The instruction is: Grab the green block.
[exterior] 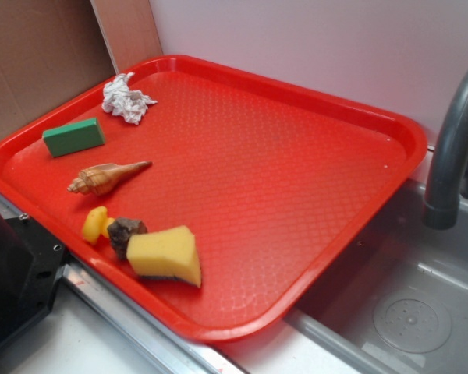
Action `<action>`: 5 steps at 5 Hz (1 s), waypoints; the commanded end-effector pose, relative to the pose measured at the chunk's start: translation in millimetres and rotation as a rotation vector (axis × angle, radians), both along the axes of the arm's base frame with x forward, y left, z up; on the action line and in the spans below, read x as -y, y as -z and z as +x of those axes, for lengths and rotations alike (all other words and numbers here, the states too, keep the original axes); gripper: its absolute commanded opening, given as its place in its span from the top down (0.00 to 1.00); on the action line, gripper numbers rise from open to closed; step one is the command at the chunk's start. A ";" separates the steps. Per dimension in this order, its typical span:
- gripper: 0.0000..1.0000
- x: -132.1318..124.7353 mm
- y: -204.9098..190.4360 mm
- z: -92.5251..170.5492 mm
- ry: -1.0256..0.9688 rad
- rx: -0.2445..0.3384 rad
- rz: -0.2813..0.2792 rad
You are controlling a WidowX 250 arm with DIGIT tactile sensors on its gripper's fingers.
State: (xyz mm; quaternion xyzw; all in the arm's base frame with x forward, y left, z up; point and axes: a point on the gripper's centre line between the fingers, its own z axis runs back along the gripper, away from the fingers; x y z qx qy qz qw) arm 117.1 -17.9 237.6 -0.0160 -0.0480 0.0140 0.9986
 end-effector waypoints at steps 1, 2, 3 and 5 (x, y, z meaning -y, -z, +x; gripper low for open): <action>0.00 0.0 0.0 0.0 0.000 0.000 0.000; 0.00 0.0 0.0 0.0 0.000 0.000 0.000; 0.00 0.0 0.0 0.0 0.000 0.000 0.000; 0.00 -47.6 36.2 32.5 0.232 -0.049 -0.035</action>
